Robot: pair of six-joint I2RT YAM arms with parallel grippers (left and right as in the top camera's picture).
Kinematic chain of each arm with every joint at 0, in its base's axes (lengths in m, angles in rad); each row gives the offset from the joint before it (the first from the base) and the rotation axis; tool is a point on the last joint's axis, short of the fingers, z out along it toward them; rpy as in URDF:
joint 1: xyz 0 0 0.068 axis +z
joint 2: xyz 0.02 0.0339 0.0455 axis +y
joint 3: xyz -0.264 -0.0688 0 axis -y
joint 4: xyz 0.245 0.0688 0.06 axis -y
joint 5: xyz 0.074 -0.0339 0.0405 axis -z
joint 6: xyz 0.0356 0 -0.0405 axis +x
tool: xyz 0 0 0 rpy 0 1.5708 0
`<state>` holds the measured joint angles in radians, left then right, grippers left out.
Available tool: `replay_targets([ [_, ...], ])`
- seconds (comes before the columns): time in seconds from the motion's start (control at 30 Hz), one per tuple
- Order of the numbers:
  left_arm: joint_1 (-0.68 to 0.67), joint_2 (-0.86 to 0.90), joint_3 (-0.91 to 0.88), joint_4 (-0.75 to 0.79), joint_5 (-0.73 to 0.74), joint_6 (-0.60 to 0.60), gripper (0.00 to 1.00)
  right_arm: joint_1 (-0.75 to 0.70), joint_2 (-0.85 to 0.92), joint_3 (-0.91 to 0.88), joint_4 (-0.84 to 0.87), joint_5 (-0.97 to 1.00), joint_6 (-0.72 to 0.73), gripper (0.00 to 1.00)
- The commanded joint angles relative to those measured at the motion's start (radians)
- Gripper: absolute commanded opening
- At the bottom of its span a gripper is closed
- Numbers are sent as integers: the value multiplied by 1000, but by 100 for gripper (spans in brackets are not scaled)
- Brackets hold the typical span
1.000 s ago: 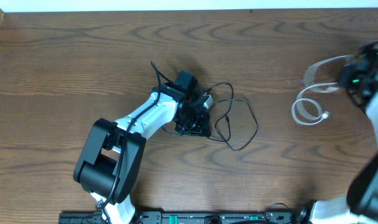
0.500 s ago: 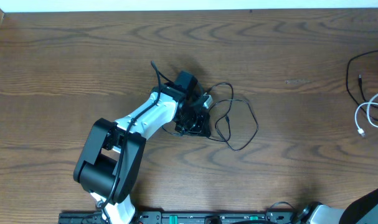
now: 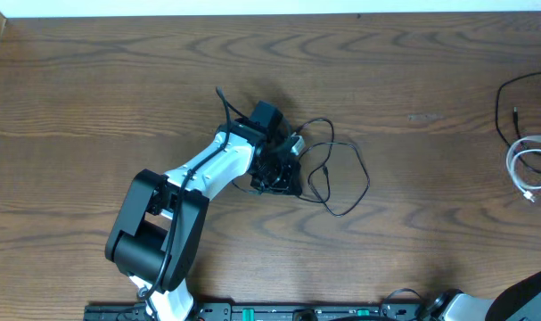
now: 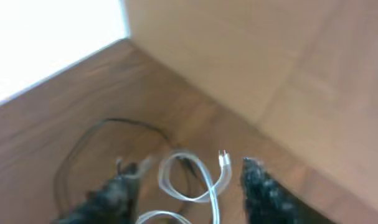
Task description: Untangle cables
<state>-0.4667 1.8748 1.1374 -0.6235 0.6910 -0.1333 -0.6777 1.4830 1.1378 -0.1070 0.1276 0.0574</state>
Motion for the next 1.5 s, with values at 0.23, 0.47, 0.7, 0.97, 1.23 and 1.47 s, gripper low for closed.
replay_targets([
  [0.23,-11,-95,59,49,-43,-5,7,58,10,3,-155,-623,43,50],
  [0.47,-10,-272,62,50,-56,3,7,203,11,-6,-379,-658,19,68],
  [0.7,-10,-438,62,80,-56,3,7,421,14,-50,-465,-659,-106,71],
  [0.97,-10,-510,62,90,-56,2,7,672,14,-130,-496,-672,-344,80],
  [1.23,-10,-510,62,102,-55,2,7,819,14,-203,-431,-817,-440,88],
  [1.47,-10,-510,62,138,-48,-22,8,868,14,-264,-367,-831,-439,88],
])
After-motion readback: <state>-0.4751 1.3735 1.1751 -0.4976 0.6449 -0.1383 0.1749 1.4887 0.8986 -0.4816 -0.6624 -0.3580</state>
